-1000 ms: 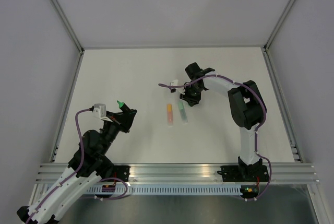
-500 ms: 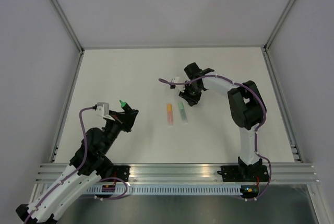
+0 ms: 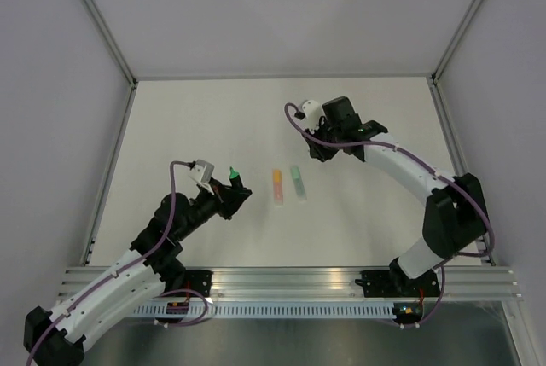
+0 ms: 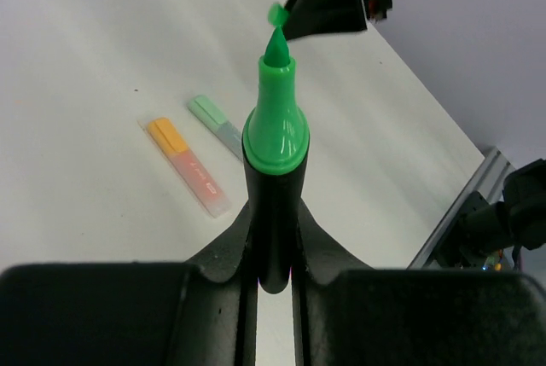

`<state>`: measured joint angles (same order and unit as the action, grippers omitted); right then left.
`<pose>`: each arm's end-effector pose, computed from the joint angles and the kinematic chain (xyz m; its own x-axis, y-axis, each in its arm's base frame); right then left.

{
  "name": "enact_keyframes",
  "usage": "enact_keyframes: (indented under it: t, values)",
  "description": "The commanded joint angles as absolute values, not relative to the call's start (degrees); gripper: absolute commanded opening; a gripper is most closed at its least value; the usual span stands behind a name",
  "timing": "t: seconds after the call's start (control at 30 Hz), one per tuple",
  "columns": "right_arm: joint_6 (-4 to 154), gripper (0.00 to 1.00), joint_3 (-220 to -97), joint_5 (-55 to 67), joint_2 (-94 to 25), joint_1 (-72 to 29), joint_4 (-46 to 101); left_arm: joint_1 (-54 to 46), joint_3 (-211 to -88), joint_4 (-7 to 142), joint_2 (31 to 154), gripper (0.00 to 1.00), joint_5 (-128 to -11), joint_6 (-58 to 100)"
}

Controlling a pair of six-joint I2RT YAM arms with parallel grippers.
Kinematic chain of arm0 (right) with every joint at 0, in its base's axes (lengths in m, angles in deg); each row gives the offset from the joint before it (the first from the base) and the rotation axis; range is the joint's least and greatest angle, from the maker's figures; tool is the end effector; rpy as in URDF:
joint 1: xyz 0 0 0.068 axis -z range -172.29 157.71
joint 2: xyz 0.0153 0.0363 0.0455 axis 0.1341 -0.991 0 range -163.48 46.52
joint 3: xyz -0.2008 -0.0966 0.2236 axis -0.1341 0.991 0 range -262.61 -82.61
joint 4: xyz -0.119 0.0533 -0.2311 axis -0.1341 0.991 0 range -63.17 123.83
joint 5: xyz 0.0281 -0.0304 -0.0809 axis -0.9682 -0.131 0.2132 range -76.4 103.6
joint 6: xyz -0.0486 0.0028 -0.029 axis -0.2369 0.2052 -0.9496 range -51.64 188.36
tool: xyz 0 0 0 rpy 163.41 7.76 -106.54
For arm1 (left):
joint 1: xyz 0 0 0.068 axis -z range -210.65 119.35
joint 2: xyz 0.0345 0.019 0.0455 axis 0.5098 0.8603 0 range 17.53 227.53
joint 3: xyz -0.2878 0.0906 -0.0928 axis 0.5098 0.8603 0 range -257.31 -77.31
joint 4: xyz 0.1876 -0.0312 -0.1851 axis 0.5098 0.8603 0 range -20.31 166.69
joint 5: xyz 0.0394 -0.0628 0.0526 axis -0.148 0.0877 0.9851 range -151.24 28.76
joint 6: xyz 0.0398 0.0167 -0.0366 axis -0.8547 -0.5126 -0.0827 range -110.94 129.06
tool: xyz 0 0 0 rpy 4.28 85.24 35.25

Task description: Insert the pens into the pen caps

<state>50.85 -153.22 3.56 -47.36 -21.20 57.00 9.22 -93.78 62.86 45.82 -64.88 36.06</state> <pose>0.3125 0.1804 0.2867 -0.5001 -0.6145 -0.6101 -0.7522 0.6574 -0.0456 0.0889 -0.0775 0.2574 -0.3720 -0.2796 -0.8851 0.5829 0.6718 -0.4572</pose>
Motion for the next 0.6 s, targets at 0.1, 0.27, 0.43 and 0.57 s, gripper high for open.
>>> enact_keyframes:
  t: [0.1,0.27,0.43,0.57]
  values:
    - [71.7,0.00,-157.1,6.6,-36.8,-23.1,51.8,9.3,-96.7,54.3,50.0,0.02,-76.9,32.8]
    - [86.4,0.00,-160.4,12.8,-34.6,-28.6,51.6,9.3,-97.8,51.3,55.0,0.02,-81.1,34.1]
    - [95.8,0.00,-157.6,34.2,-29.9,-38.2,46.3,9.3,-97.4,49.8,57.2,0.02,-80.5,36.2]
    - [102.4,0.00,-151.9,43.5,-26.2,-43.8,39.1,9.3,-97.9,51.2,57.3,0.02,-75.1,37.3]
